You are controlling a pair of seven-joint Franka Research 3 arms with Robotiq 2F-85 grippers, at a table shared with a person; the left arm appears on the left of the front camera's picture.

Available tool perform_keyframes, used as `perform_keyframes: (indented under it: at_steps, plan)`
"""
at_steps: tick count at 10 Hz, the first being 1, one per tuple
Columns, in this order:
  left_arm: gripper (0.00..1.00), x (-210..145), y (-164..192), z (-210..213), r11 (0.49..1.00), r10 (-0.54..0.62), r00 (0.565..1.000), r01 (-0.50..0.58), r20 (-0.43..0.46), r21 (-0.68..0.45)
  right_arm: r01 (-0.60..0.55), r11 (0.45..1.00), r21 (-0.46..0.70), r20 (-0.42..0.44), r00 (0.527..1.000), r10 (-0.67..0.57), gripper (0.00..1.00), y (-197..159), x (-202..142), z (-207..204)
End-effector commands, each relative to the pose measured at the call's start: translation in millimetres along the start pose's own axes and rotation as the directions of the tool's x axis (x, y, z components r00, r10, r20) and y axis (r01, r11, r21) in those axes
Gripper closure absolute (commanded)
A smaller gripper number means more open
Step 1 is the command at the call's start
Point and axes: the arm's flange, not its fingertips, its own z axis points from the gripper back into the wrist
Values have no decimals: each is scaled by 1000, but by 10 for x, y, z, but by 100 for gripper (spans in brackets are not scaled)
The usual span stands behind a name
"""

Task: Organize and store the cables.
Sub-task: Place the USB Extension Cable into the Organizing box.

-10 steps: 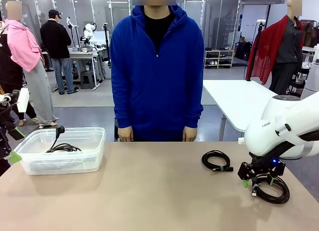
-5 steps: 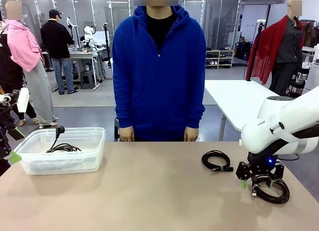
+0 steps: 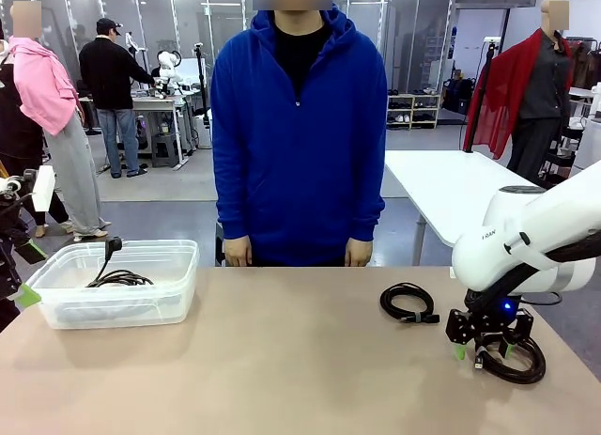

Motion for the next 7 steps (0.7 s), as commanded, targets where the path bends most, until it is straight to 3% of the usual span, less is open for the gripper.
perform_keyframes:
  at_steps: [1,2,3,4,5,6,7]
  plan:
    - [0,3,1,10,1000,1,1000,-1,-7,6,18,1000,1,6,1000,-18,37,3,44,2]
    - [0,3,1,10,1000,1,1000,-1,-7,6,14,1000,5,1,1000,-14,42,3,48,-2]
    - [0,3,1,10,1000,1,1000,-1,-7,6,18,1000,7,-1,1000,-18,56,-2,47,-7]
    - [0,3,1,10,1000,1,1000,-1,-7,6,27,1000,-1,1,1000,-27,61,-19,54,-2]
    - [0,3,1,10,1000,1,1000,-1,-7,6,30,1000,-5,1,1000,-30,75,-11,45,7]
    - [0,3,1,10,1000,1,1000,-1,-7,6,22,1000,-7,-1,1000,-22,80,5,41,8]
    - [0,3,1,10,1000,1,1000,-1,-7,6,16,1000,-7,1,1000,-16,94,12,37,24]
